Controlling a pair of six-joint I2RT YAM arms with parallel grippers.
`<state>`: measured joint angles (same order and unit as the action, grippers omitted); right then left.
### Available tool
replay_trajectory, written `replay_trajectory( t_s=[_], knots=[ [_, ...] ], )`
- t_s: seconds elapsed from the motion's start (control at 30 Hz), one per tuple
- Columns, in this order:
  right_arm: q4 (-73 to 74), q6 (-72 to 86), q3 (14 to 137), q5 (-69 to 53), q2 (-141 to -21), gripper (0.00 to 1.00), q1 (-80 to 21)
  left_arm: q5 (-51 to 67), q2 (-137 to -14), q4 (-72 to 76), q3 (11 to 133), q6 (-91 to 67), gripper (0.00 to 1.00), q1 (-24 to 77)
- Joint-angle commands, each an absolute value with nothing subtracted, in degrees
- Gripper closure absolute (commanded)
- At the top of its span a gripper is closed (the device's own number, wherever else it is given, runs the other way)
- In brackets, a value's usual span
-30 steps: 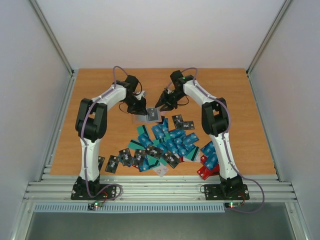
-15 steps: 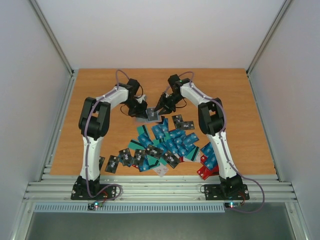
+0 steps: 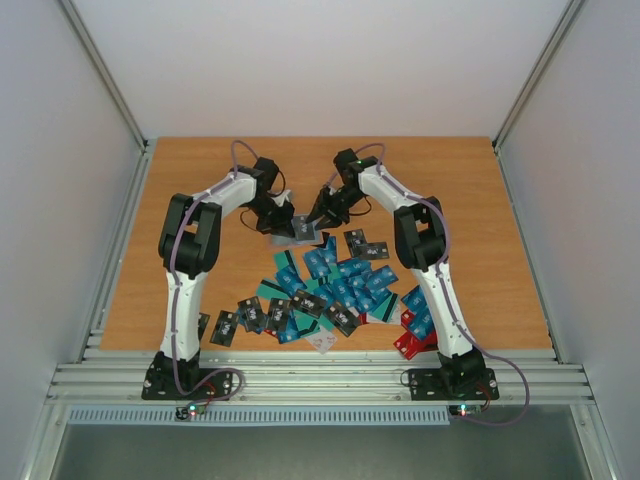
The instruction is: Put the credit cards into the card holder
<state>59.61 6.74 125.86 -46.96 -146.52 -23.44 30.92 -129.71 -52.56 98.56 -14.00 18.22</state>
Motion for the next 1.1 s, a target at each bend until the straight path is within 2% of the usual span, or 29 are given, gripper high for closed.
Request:
replay_trajectory(
  t_s=[0.0, 0.77, 1.07],
  knots=[
    [60.2, 6.1, 128.3, -48.0, -148.0, 0.67, -24.6, 29.9, -133.2, -51.6, 99.2, -12.9, 1.0, 18.6],
    [59.9, 2.7, 127.8, -50.9, -144.3, 0.67, -26.3, 27.9, -135.2, -54.2, 101.8, -12.4, 1.0, 19.0],
    [61.9, 0.9, 128.1, -46.3, -142.8, 0.67, -25.9, 26.8, -130.3, -55.2, 100.0, -12.3, 1.0, 18.9]
  ],
)
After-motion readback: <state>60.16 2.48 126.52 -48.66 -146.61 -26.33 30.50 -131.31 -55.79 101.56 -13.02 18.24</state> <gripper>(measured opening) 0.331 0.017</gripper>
